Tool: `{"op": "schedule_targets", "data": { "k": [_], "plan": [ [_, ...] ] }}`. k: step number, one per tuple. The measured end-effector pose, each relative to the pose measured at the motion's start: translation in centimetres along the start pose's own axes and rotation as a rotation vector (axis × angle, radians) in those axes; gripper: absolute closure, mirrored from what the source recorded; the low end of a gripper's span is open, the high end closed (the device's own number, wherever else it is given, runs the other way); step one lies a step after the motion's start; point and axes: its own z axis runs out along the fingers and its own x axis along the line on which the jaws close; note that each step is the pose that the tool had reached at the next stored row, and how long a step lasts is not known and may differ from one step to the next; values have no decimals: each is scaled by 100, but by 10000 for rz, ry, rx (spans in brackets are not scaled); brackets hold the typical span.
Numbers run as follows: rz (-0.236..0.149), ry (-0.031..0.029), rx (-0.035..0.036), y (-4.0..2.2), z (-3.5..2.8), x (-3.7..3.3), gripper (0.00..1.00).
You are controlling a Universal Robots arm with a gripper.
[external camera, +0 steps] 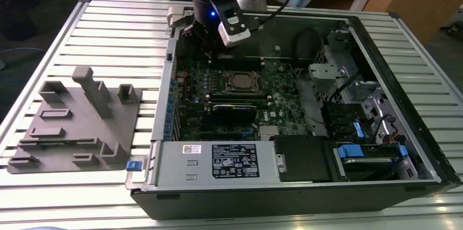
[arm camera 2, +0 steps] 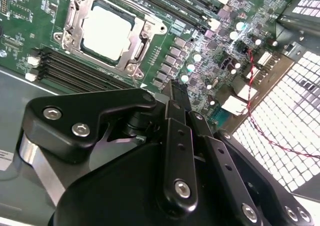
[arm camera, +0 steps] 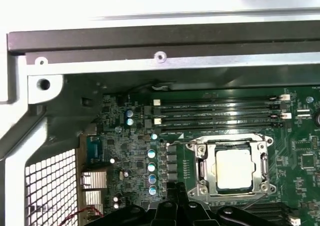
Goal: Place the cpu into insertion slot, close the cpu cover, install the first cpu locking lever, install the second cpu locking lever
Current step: 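Install the first cpu locking lever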
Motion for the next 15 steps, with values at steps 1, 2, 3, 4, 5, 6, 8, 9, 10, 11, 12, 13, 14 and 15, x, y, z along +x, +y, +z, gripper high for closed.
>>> {"op": "schedule_targets", "data": {
  "k": [1, 2, 3, 4, 5, 6, 8, 9, 10, 11, 12, 13, 14, 15],
  "plan": [
    [0, 1, 1, 0, 0, 0, 89],
    [-1, 3, 1, 0, -1, 1, 89],
    [-1, 3, 2, 0, -1, 1, 89],
    [-1, 3, 1, -1, -1, 1, 89],
    [-1, 3, 1, -1, -1, 1, 89],
    [-1, 1, -1, -1, 0, 3, 89],
    [0, 2, 0, -2, 6, 14, 89],
    [0, 2, 1, -2, 10, 21, 89],
    [0, 2, 1, -3, 14, 27, 89],
    [-1, 2, 1, -3, 18, 32, 89],
    [-1, 1, 0, -3, 25, 34, 89],
    [-1, 7, -35, -4, 29, 36, 89],
    [5, 16, -173, -5, 31, 38, 89],
    [14, 22, -353, -4, 33, 38, 89]
  ]
}}
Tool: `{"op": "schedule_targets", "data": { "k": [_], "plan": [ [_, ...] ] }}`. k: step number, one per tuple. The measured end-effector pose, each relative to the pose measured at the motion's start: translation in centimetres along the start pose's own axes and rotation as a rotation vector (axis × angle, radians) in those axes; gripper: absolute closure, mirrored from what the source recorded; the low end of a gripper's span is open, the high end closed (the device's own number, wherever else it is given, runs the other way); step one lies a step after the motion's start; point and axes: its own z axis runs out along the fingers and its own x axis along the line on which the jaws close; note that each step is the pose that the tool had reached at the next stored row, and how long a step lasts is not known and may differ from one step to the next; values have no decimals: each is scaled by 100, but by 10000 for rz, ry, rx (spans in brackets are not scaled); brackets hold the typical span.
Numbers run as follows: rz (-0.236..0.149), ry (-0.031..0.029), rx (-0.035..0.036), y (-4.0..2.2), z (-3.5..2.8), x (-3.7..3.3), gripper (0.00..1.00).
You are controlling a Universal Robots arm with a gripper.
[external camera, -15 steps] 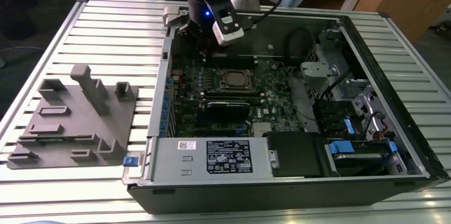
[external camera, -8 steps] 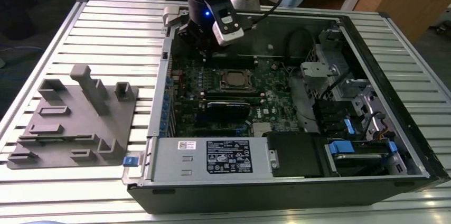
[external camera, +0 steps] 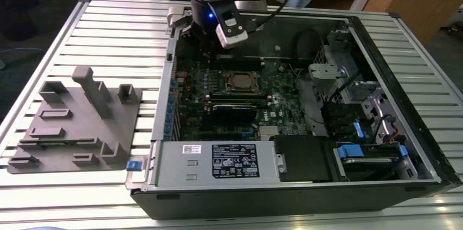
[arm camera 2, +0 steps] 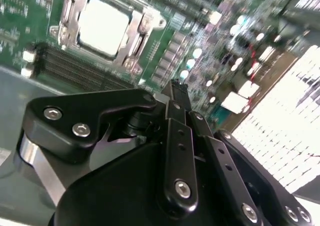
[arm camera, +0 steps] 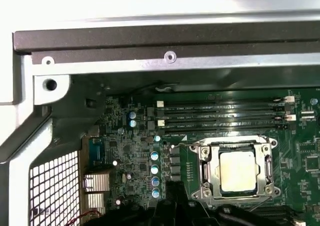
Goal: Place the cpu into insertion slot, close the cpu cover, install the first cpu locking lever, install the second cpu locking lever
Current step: 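Install the first cpu locking lever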
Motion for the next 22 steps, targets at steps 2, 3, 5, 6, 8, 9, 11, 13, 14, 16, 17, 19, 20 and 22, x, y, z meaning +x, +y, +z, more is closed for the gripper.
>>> {"op": "schedule_targets", "data": {
  "k": [2, 3, 5, 6, 8, 9, 11, 13, 14, 16, 17, 19, 20, 22],
  "plan": [
    [7, 13, -193, 0, 0, 1, 89],
    [7, 13, -196, 0, 1, 1, 89],
    [9, 12, -197, -1, 2, 12, 89],
    [8, 10, -196, -2, 3, 27, 89],
    [6, 4, -198, -4, 8, 57, 89],
    [7, 3, -198, -4, 10, 60, 89],
    [1, 5, -197, -5, 16, 60, 89],
    [-127, 16, -202, -5, 22, 61, 89],
    [-228, 24, -206, -5, 26, 61, 89],
    [-419, 42, -212, -6, 31, 61, 89],
    [-494, 49, -212, -5, 33, 61, 89],
    [-510, 53, -237, -2, 36, 62, 89],
    [-508, 54, -281, 0, 37, 62, 89],
    [-503, 55, -385, 6, 42, 63, 89]
  ]
}}
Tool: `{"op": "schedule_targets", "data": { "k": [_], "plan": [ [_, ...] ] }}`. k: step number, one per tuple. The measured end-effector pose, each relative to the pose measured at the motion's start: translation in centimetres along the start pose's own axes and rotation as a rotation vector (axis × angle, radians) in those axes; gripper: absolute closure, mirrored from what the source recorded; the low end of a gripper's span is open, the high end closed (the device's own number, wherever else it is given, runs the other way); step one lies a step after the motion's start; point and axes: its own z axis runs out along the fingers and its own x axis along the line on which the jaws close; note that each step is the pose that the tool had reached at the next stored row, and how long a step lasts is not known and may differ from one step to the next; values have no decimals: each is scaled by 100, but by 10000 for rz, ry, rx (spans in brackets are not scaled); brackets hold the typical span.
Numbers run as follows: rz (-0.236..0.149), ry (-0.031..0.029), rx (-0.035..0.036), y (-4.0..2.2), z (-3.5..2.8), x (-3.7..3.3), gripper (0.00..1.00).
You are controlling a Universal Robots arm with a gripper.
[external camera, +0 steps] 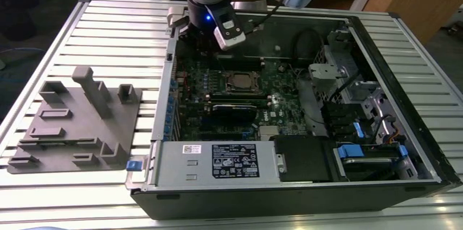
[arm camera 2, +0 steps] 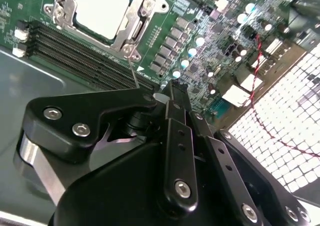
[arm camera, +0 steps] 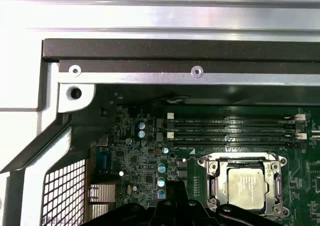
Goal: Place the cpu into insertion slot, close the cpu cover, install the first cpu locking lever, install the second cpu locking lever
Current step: 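Install the first cpu locking lever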
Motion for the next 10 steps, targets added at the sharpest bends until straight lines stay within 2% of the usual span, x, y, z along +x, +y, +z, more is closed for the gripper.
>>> {"op": "schedule_targets", "data": {
  "k": [2, 4, 10],
  "plan": [
    [4, 1, -67, 10, 5, 1, 89],
    [3, 0, -89, 17, 13, 2, 89],
    [3, 1, -94, 68, 34, 16, 89]
  ]
}}
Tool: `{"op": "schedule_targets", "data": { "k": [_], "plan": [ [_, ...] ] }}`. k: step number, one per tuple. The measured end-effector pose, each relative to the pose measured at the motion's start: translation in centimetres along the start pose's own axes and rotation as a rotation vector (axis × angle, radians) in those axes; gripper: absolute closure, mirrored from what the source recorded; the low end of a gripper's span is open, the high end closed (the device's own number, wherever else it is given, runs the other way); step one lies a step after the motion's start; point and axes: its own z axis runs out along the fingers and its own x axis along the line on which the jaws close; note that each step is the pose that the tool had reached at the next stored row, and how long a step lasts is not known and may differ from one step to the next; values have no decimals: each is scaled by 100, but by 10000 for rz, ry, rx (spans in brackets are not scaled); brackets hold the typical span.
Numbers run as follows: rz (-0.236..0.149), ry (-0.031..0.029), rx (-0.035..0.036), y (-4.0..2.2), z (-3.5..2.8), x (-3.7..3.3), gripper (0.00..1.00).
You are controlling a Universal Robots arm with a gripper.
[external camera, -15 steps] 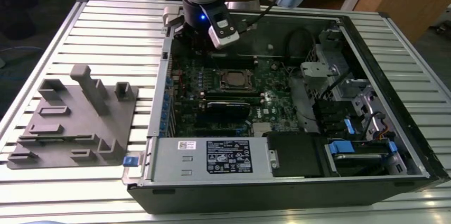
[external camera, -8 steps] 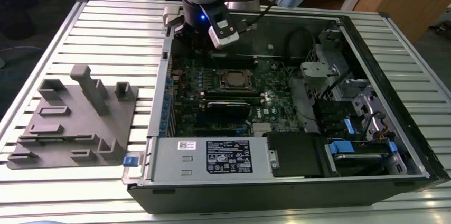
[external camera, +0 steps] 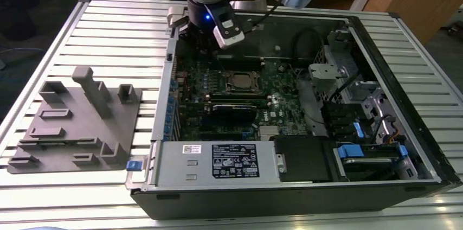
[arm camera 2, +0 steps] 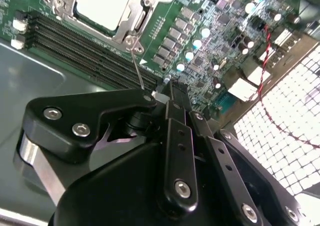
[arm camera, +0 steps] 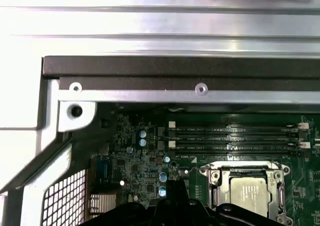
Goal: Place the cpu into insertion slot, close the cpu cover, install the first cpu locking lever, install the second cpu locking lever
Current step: 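Install the first cpu locking lever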
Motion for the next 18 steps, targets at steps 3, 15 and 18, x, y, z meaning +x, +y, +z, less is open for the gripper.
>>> {"op": "schedule_targets", "data": {
  "k": [3, 15, 18],
  "plan": [
    [1, 0, -1, 12, 4, 10, 89],
    [1, -2, -2, 15, -15, 10, 89],
    [6, 2, -145, 15, -17, 10, 89]
  ]
}}
